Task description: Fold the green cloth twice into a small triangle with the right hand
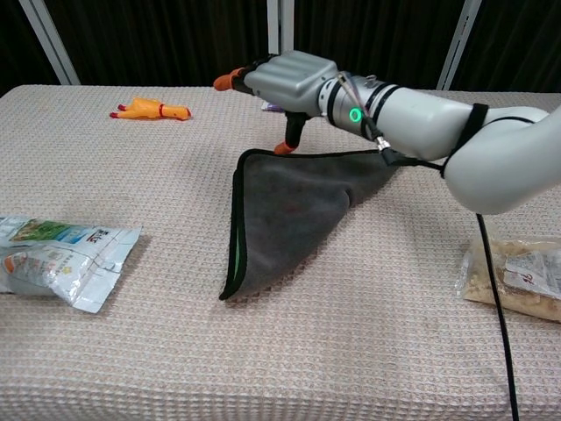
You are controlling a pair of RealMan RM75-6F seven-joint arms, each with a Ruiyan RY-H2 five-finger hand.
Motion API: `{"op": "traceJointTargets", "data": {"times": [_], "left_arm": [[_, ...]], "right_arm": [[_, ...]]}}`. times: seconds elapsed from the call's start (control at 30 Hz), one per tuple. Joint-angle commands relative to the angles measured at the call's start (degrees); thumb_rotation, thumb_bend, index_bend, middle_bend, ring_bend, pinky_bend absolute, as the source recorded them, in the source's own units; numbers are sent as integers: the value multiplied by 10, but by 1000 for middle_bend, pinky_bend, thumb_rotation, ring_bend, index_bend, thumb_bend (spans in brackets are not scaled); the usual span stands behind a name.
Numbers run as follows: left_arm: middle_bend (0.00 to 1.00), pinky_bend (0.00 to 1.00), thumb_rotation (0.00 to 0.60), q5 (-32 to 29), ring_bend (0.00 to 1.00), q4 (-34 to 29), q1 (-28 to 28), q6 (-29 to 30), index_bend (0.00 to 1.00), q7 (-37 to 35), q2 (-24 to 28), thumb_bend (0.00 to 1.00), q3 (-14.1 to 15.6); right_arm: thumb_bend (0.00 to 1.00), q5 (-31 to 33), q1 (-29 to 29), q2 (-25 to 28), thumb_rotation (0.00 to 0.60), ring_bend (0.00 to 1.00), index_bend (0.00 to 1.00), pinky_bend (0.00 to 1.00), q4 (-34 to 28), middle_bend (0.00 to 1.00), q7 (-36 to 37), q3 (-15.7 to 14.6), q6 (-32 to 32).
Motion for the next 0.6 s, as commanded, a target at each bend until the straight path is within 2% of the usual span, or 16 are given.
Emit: {"op": "traceJointTargets", "data": {"times": [0.03, 0.17, 0.27, 0.43, 0.6], "left_arm": [[173, 134, 600, 2, 132, 0, 2, 4, 228, -1, -1, 0, 0], [173, 134, 600, 3, 132, -1, 4, 7, 227, 0, -3, 0, 1], [173, 134, 600, 1, 132, -4, 5, 5, 228, 3, -4, 0, 1], [171, 134, 600, -1, 132, -14, 5, 1, 228, 10, 0, 0, 1], [170, 134, 600, -5, 132, -23, 3, -3, 228, 17, 4, 0, -3]], "right_arm": [[131, 32, -92, 128, 600, 0, 39, 0, -150, 112, -39, -17, 45], [177, 64, -143, 194, 600, 0, 145, 0, -210, 131, -62, -41, 37], [187, 83, -165, 214, 600, 0, 193, 0, -212, 135, -59, -56, 20], [211, 84, -178, 208, 600, 0, 251, 0, -170, 144, -41, -76, -6], [224, 59, -171, 164, 600, 0, 273, 0, -98, 155, 7, -83, -15]]}}
